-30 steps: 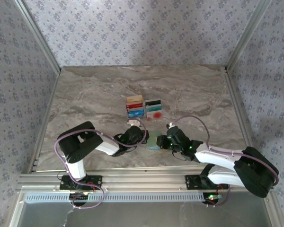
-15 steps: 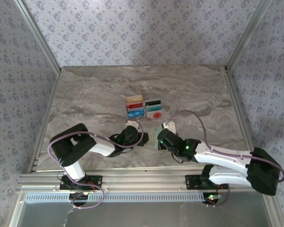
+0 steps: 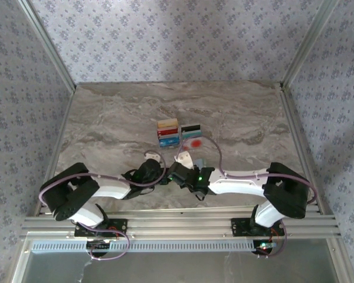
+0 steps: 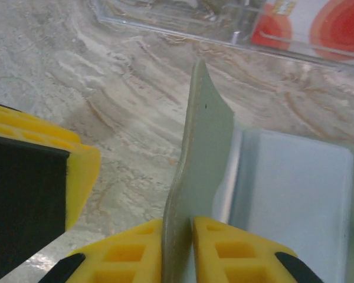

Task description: Put the credit cards into the card holder

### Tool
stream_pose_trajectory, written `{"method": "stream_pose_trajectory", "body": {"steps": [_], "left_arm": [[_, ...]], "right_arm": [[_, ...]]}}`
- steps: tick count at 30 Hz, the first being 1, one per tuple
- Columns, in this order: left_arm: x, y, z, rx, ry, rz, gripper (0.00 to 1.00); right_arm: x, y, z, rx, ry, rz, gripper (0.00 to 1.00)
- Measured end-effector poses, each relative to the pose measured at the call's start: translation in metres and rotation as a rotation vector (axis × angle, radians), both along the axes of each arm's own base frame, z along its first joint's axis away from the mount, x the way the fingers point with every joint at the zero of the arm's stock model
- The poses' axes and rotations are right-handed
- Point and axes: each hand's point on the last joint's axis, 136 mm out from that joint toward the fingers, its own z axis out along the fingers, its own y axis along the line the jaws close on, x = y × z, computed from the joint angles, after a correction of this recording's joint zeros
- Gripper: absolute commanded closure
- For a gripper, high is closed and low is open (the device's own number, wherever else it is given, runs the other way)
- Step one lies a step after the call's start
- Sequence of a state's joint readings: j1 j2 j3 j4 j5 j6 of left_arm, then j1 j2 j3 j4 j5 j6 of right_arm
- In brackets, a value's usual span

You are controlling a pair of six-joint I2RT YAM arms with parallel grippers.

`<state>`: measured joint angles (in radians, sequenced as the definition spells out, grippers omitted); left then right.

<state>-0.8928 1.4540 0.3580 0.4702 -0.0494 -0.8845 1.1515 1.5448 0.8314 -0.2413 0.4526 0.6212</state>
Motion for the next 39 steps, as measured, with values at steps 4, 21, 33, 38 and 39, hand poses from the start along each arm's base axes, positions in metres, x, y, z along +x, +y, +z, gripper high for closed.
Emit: {"method": "stream_pose_trajectory", "body": {"steps": [4,21,33,38,39], "left_arm": [[-0.003,0.014,0.0,0.023,0.011,0.023,0.68],[-0.015,0.049,0.029,0.157,0.031,0.012,0.58],[0.006,-0.001,0.062,0.118,0.017,-0.108,0.8],[0.013,-0.021,0.034,0.157,0.088,-0.157,0.89],[0.014,-0.024,0.027,0.166,0.104,-0.164,0.9]], "right_arm": [[0.001,0.005,-0.008,0.06,0.043,0.031,0.56],[-0.006,0.018,-0.024,0.371,0.204,0.171,0.15],[-0.007,0.021,-0.019,0.471,0.23,0.209,0.17],[-0.008,0.019,-0.016,0.471,0.232,0.205,0.23],[-0.009,0.018,-0.016,0.47,0.234,0.203,0.24]]}}
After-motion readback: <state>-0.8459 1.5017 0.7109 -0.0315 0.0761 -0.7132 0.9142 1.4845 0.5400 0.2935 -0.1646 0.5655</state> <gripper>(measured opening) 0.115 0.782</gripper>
